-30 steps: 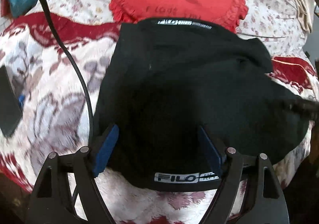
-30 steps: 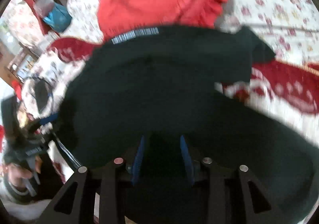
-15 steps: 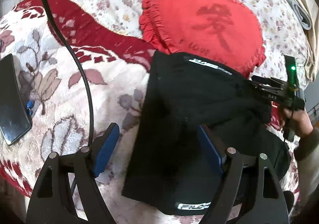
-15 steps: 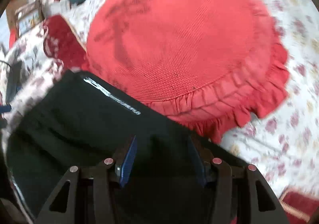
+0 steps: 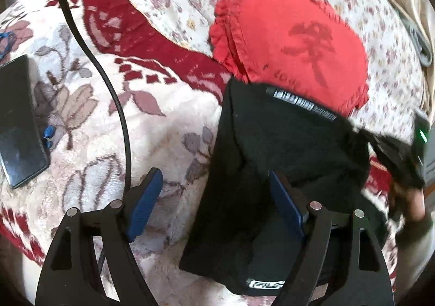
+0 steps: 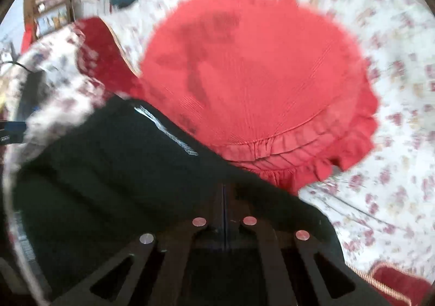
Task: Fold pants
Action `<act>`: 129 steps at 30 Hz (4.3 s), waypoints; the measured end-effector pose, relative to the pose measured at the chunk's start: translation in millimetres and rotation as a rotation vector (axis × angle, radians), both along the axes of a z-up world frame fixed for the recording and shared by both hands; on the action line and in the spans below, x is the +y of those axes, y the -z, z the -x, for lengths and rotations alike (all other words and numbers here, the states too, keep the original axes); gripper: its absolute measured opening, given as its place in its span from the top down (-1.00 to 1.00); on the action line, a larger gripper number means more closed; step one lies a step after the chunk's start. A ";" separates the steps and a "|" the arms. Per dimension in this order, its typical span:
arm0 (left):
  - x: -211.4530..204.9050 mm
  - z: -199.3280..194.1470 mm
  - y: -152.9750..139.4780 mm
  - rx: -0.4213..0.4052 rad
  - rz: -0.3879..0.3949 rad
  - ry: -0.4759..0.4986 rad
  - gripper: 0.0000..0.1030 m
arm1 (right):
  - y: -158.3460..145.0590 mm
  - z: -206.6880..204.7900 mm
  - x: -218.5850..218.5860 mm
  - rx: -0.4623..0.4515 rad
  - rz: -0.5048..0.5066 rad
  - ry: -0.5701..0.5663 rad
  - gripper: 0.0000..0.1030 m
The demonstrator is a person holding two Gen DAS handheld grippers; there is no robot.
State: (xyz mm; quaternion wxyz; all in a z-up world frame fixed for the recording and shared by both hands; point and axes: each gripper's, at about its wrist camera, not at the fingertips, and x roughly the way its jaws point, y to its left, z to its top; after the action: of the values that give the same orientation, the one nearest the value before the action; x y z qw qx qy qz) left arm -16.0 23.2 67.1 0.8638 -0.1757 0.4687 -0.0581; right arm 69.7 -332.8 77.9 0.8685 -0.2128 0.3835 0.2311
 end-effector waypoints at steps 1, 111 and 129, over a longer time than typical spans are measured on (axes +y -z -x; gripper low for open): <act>3.1 3.4 -4.3 -0.012 0.006 -0.011 -0.56 | -9.2 17.6 -1.1 -0.015 -0.024 -0.004 1.00; -50.1 33.8 28.1 0.017 -0.057 0.064 -0.59 | -33.5 139.4 -153.1 0.065 -0.526 0.559 0.86; -59.4 42.6 3.1 -0.037 -0.108 0.076 -0.59 | -8.7 216.2 -262.5 0.150 -0.201 0.870 -0.04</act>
State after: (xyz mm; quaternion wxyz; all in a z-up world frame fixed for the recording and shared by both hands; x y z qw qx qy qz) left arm -58.7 -36.3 64.0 0.8777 -0.1099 0.4615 -0.0685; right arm -146.5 -595.3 86.6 0.8710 0.0707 0.4748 -0.1044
